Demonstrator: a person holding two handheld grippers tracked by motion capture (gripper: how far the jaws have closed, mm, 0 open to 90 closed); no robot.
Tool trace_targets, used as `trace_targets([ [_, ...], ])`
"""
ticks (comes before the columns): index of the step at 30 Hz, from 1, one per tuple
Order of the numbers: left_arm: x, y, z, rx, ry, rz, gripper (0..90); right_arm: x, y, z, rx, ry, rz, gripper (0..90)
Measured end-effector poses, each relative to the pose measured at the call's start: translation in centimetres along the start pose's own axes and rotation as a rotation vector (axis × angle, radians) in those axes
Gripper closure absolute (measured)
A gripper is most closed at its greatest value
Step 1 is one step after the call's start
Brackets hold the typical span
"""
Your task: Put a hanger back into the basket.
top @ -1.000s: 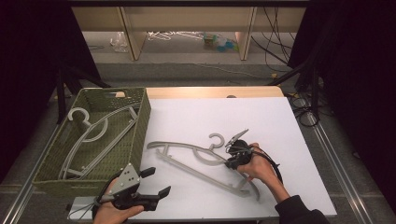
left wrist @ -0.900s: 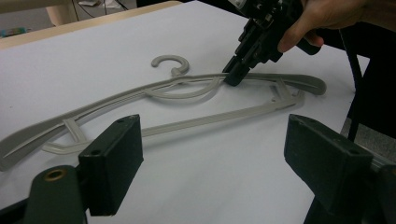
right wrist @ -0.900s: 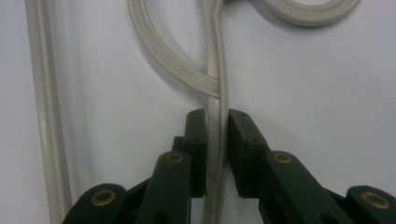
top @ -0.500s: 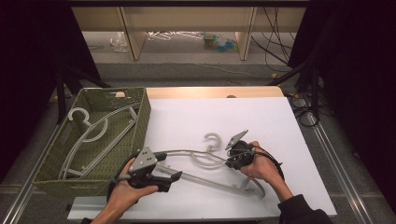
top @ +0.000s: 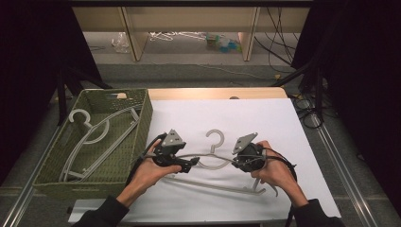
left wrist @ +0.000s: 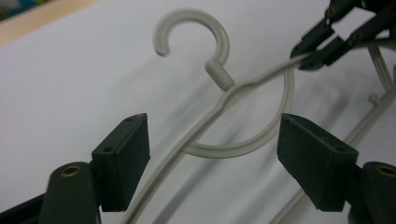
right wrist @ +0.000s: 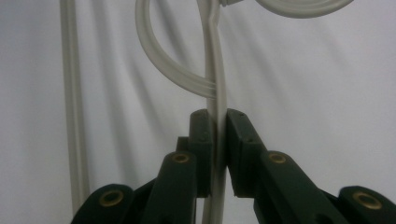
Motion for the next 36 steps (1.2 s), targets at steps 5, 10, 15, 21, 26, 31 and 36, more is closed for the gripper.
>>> trace_targets([
  [5, -0.3, 1.3, -0.1, 0.011, 0.015, -0.012, 26.3, -0.5, -1.6, -0.4, 0.011, -0.041, 0.031, 81.8],
  [10, -0.6, 1.4, -0.1, 0.060, 0.007, 0.012, 30.9, -0.9, -2.9, -1.0, 0.031, -0.086, 0.039, 82.0],
  [15, -0.8, 1.7, 0.6, 0.090, 0.074, 0.007, 40.2, -1.2, -3.5, -1.3, 0.044, -0.106, 0.042, 82.0],
  [21, -1.1, 2.0, 0.9, 0.124, 0.115, 0.009, 54.8, -1.3, -3.8, -1.5, 0.044, -0.124, 0.052, 82.1],
  [26, -1.3, 1.9, 1.2, 0.140, 0.182, 0.012, 65.6, -1.5, -3.9, -1.5, 0.053, -0.134, 0.057, 82.1],
  [31, -1.3, 1.2, 1.9, 0.132, 0.264, -0.007, 73.6, -1.4, -3.9, -1.1, 0.061, -0.151, 0.063, 79.1],
  [36, -1.4, 0.8, 3.2, 0.166, 0.261, 0.004, 80.8, -1.5, -4.1, -0.3, 0.096, -0.118, 0.078, 67.9],
])
Point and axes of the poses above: each handheld gripper's, and its own axes: y roughly forward along the jaws, x roughly out of its underside, z roughly to its right, the point moved 9 cm from there along y, roughly forward along the jaws, and after that the axes turned 9 degrees about -z, right-handed, at the moved point
